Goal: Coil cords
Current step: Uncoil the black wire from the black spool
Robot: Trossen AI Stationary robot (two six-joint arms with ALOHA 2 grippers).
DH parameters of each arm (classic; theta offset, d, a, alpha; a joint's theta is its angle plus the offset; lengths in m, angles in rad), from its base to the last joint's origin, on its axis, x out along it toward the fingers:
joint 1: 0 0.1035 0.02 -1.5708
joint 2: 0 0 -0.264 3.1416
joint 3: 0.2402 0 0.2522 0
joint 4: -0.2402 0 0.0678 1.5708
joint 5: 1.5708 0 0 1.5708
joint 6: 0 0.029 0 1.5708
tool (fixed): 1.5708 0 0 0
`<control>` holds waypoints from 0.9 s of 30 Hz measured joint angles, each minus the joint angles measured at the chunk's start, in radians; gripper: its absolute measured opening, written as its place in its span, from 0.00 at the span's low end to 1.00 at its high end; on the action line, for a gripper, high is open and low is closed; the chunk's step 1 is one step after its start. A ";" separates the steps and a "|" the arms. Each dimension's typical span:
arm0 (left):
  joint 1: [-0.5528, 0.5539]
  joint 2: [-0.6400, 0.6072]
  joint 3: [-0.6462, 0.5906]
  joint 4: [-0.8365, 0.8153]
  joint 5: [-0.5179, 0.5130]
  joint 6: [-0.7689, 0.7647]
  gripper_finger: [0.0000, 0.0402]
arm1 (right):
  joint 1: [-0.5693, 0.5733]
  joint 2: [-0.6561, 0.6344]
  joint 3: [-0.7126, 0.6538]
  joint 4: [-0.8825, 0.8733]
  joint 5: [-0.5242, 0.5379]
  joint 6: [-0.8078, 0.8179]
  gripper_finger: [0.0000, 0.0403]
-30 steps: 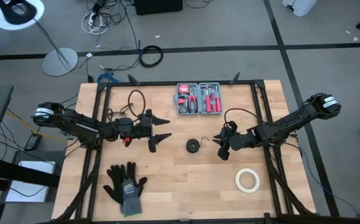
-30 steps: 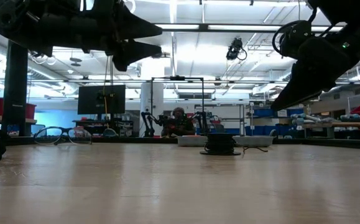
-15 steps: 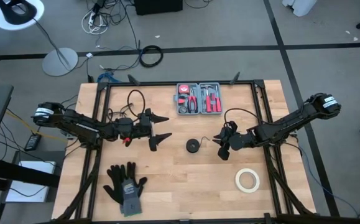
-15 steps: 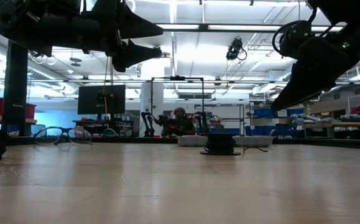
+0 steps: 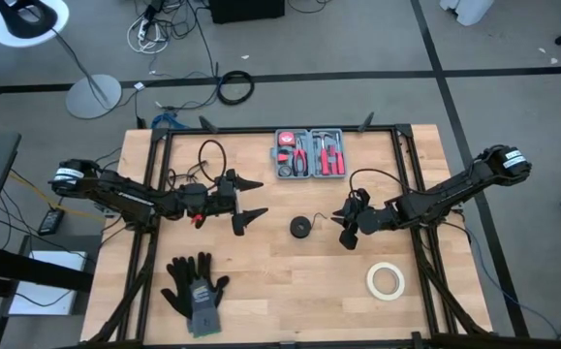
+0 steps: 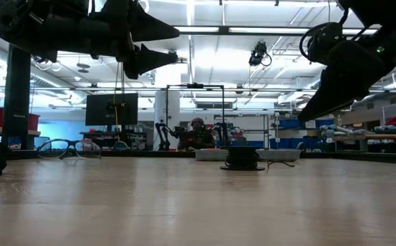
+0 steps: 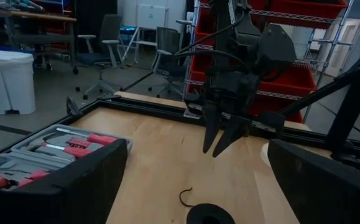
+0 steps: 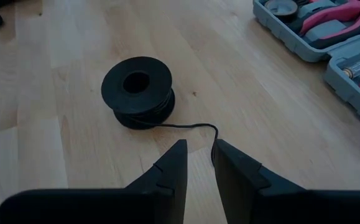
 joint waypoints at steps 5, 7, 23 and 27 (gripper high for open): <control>0.000 0.000 0.000 0.008 0.000 0.000 0.98 | 0.000 0.000 0.000 0.000 0.000 0.000 0.20; 0.000 0.000 0.000 0.008 0.000 0.000 0.98 | 0.000 0.000 0.000 0.000 0.000 0.000 0.20; 0.000 0.000 0.000 0.008 0.003 0.000 0.98 | 0.000 0.000 0.000 0.029 0.000 0.000 0.20; 0.000 0.000 0.000 0.008 0.003 0.000 0.98 | 0.000 0.000 0.000 0.031 0.000 0.000 0.20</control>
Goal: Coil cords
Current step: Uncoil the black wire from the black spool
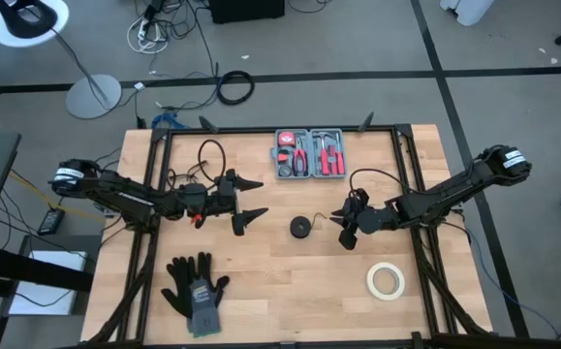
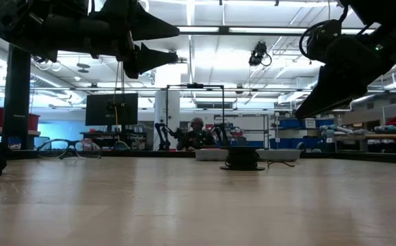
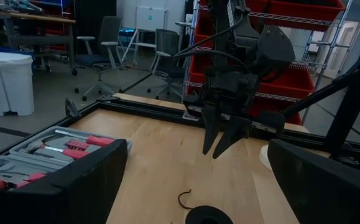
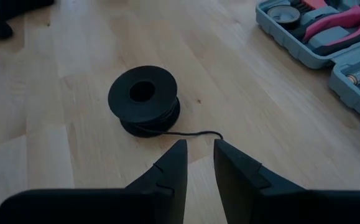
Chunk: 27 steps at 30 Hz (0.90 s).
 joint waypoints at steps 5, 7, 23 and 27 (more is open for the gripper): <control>0.000 0.000 0.000 0.000 0.000 0.000 0.98 | 0.000 0.000 0.000 0.000 0.000 0.000 0.20; 0.000 0.000 0.000 0.000 0.000 0.000 0.98 | 0.000 0.000 0.000 0.002 0.000 0.000 0.20; 0.000 0.000 0.000 0.000 -0.001 0.000 0.98 | 0.000 0.000 0.000 0.023 0.000 0.000 0.20; 0.000 0.000 0.000 0.000 -0.001 0.000 0.98 | 0.000 0.000 0.000 0.024 0.000 0.000 0.20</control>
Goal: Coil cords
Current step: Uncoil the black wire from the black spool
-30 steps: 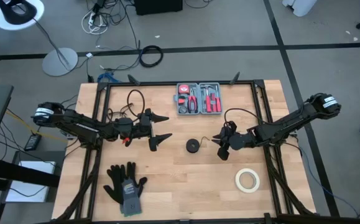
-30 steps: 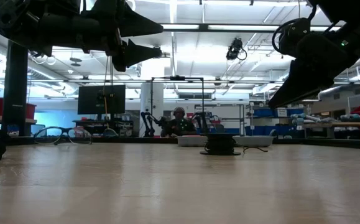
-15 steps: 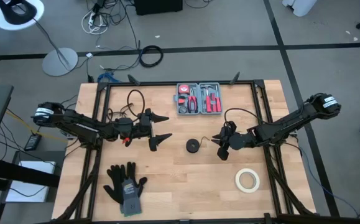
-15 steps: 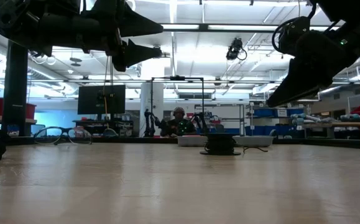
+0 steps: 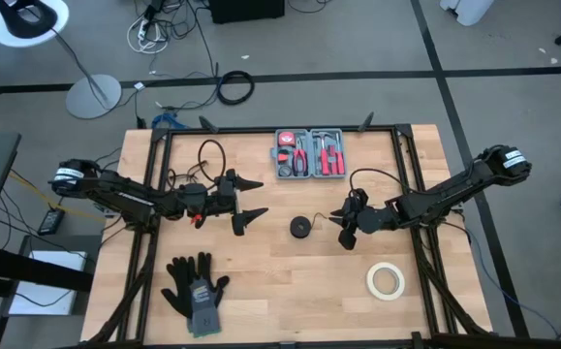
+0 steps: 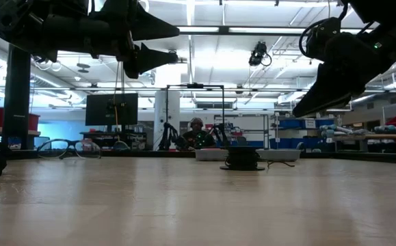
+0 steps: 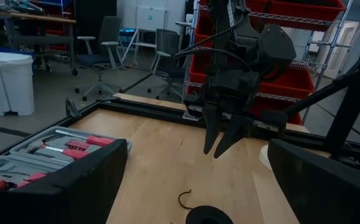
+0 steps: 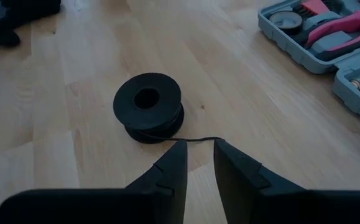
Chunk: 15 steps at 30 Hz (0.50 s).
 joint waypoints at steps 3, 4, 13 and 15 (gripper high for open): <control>0.000 0.000 0.000 0.000 0.000 0.000 0.98 | 0.000 0.000 0.000 0.005 0.000 0.000 0.20; 0.000 0.000 0.000 0.000 0.000 0.000 0.98 | 0.000 0.000 0.000 0.007 0.000 0.000 0.20; 0.003 0.000 0.015 0.013 -0.001 -0.136 0.98 | -0.003 0.000 0.000 0.035 0.000 0.018 0.19; 0.010 0.000 0.045 -0.076 0.001 -0.150 0.98 | -0.006 0.000 0.000 0.035 0.000 0.017 0.19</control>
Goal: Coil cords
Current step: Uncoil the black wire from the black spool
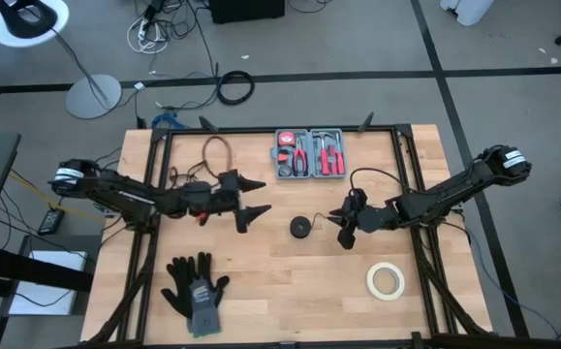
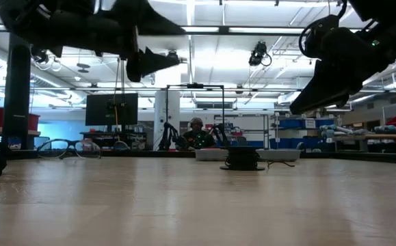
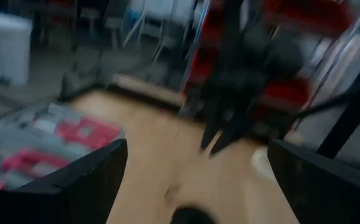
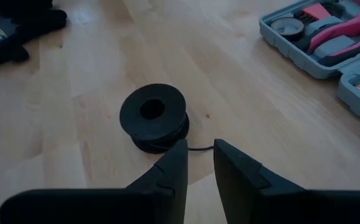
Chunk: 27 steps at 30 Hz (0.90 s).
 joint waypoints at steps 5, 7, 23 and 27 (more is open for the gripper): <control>0.024 0.027 0.155 -0.384 0.000 -0.001 0.98 | -0.009 0.000 0.000 0.000 0.000 -0.016 0.19; 0.032 0.062 0.229 -0.470 -0.002 0.001 0.98 | -0.013 0.000 0.000 0.000 0.000 -0.016 0.19; 0.054 0.494 0.712 -0.934 0.095 -0.007 0.98 | -0.014 0.000 0.000 -0.002 -0.006 -0.017 0.19; 0.055 0.587 0.821 -1.097 0.099 -0.016 0.98 | -0.013 0.000 0.000 -0.002 -0.014 -0.017 0.19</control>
